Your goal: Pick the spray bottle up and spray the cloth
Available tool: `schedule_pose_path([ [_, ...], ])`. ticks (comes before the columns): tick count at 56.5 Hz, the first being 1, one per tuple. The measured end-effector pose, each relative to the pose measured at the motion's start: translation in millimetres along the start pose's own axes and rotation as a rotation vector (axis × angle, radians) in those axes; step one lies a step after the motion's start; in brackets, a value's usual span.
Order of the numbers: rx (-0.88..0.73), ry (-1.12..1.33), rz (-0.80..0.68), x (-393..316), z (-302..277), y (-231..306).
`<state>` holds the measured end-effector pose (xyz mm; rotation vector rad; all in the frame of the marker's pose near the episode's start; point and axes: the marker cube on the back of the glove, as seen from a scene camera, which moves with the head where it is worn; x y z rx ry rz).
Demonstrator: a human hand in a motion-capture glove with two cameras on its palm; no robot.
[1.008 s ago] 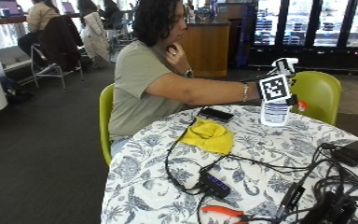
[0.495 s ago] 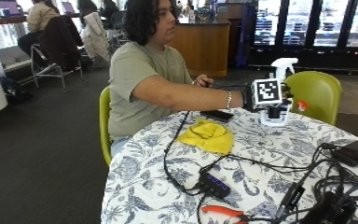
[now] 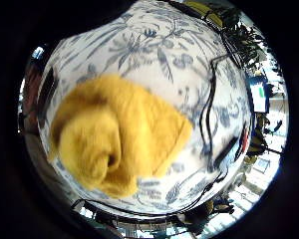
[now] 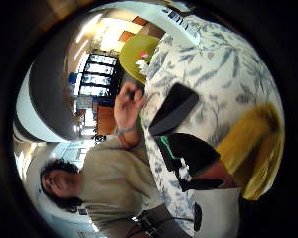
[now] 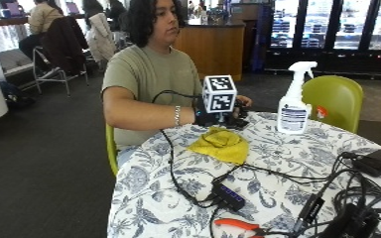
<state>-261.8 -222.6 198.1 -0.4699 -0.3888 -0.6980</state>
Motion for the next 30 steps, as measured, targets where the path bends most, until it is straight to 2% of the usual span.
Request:
schedule_pose_path([
  [5,0.029,0.071,-0.018,-9.1,-6.9,46.5],
  [15,0.086,0.211,0.038,-19.0,-18.5,118.6],
  [22,0.132,0.211,0.052,-29.4,-13.2,156.1],
  [30,0.168,0.144,0.049,-40.5,-4.6,171.7],
])
